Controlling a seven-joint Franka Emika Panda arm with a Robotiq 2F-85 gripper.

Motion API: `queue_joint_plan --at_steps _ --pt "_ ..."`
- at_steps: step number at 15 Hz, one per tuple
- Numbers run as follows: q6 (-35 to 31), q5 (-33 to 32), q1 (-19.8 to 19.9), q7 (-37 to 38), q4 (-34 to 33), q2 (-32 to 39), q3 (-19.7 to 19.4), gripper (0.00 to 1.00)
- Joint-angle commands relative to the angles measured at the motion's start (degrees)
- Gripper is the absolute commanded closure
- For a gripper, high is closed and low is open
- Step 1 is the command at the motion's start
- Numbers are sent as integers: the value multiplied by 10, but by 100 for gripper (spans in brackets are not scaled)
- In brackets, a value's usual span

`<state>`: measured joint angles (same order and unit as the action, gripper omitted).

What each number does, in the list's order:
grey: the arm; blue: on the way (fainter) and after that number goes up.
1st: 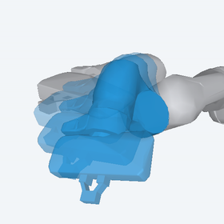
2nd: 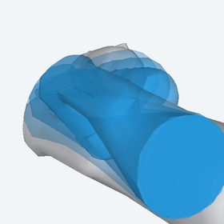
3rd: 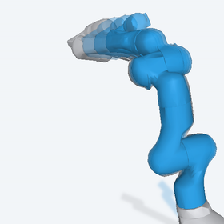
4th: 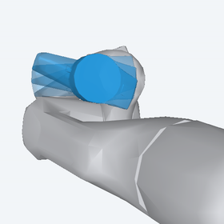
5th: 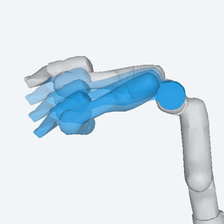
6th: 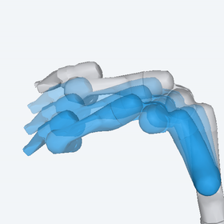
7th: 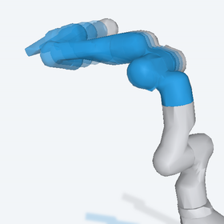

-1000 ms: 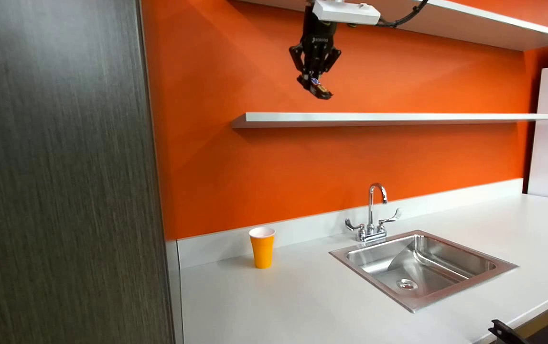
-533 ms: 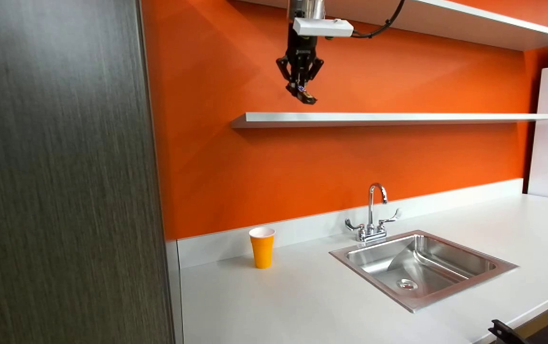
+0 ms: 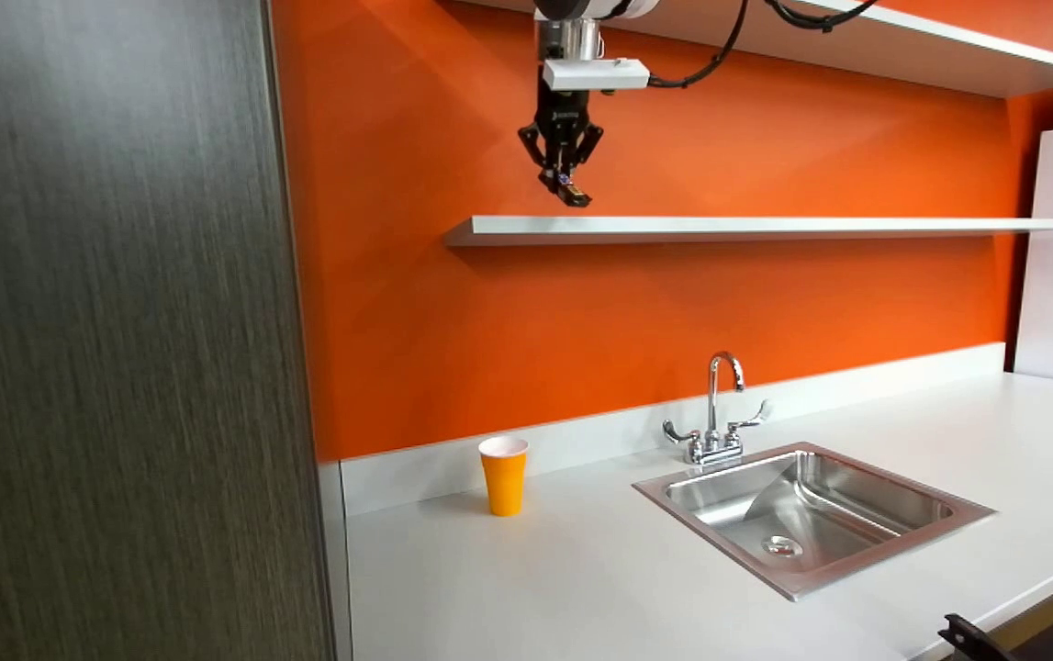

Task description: Put the chocolate bar on the bottom shelf

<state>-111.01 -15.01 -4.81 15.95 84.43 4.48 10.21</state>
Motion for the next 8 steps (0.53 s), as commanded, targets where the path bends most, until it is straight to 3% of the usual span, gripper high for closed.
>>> queue_joint_plan --at_steps 1,8 --pt "33 -21 -26 18 -79 54 -15 96" --pt "44 -19 -55 20 -159 124 -41 96"
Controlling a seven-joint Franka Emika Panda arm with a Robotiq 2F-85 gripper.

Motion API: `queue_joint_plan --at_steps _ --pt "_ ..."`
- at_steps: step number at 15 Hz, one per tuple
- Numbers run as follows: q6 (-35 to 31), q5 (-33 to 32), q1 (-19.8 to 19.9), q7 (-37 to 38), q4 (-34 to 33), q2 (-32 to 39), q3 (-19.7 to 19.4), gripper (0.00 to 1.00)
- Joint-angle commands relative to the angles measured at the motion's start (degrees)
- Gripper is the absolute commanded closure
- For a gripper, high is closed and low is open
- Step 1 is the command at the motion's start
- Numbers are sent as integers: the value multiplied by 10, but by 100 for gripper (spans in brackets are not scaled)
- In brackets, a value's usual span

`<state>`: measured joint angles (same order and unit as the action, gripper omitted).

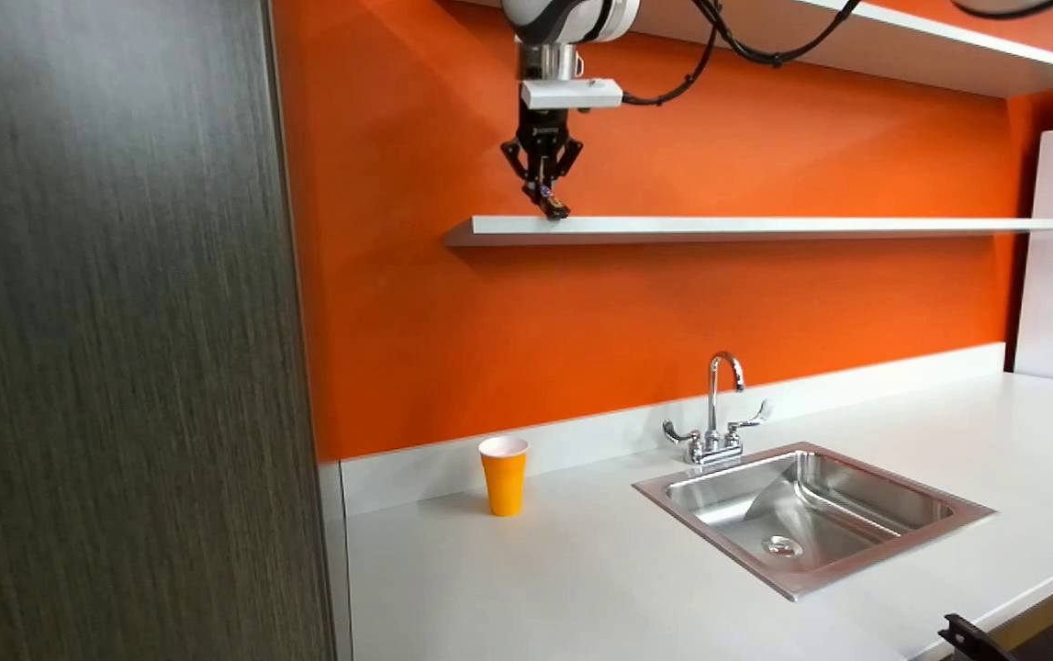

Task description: Put the chocolate bar on the bottom shelf

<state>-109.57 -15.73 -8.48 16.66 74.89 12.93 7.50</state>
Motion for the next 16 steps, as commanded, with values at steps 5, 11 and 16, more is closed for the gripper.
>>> queue_joint_plan --at_steps 5,11,16 --pt "44 -13 -20 19 -111 77 -19 59" --pt "52 -11 -19 32 -111 73 -22 23" --pt "56 -3 -16 40 -62 27 -21 0"
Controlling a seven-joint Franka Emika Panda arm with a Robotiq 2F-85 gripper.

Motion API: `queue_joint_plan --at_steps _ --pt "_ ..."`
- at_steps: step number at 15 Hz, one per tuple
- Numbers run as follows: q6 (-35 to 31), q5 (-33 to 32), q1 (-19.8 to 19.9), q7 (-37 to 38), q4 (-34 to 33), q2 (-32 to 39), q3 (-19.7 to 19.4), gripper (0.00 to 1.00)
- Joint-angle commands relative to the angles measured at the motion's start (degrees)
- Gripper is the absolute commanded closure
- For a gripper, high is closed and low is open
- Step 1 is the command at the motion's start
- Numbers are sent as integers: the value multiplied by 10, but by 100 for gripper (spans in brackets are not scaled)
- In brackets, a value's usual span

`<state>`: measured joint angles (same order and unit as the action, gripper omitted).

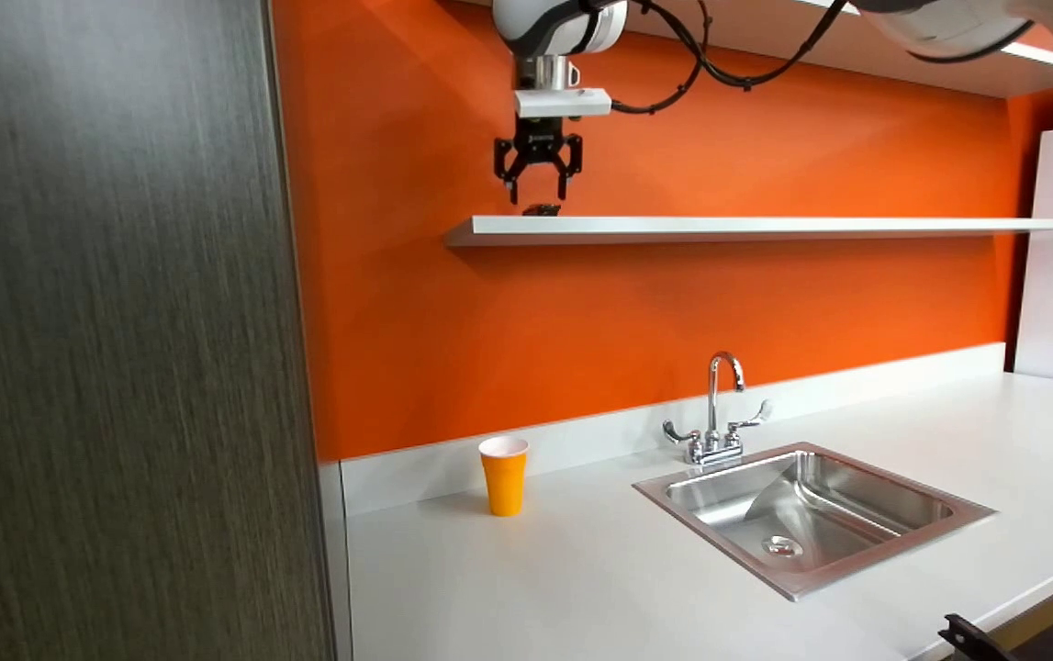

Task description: Put the chocolate bar on the bottom shelf

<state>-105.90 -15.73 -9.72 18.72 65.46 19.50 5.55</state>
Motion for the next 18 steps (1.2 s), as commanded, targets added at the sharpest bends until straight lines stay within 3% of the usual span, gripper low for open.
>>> queue_joint_plan --at_steps 1,7,13,18 --pt "23 0 -2 20 44 -51 0 0" --pt "39 31 -2 18 168 -170 6 0" --pt "101 82 -13 10 317 -314 8 0" --pt "132 112 3 -7 441 -420 26 0"
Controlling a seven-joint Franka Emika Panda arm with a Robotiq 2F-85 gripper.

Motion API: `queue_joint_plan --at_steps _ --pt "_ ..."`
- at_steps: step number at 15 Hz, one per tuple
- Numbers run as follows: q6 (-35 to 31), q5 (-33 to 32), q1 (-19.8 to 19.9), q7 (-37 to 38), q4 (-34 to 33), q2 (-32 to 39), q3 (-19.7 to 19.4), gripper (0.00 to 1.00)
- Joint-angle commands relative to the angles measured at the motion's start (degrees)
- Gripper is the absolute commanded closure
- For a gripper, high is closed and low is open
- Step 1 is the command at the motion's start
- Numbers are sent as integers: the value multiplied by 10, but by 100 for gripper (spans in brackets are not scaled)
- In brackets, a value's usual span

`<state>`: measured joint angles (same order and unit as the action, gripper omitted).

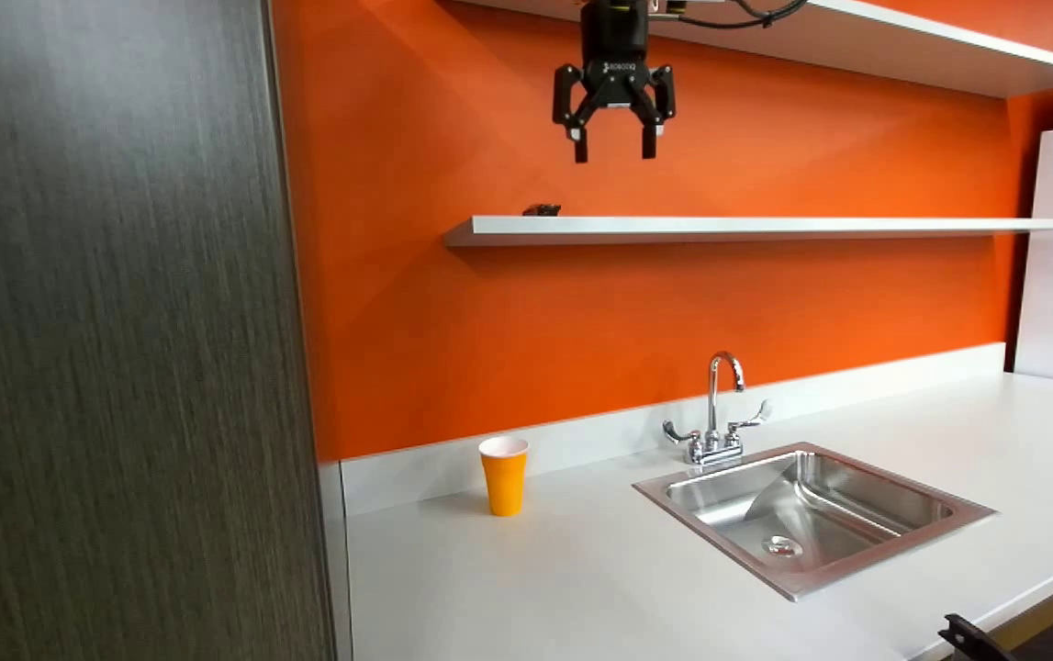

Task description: Put the chocolate bar on the bottom shelf

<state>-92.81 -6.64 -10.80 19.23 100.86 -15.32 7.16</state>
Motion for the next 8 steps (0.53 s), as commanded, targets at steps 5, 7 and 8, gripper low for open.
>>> queue_joint_plan --at_steps 5,7,8 --pt "-33 53 10 -51 210 -143 4 0" --pt "-68 65 9 -73 257 -162 1 0" --pt "-89 70 8 -85 278 -170 -1 0"
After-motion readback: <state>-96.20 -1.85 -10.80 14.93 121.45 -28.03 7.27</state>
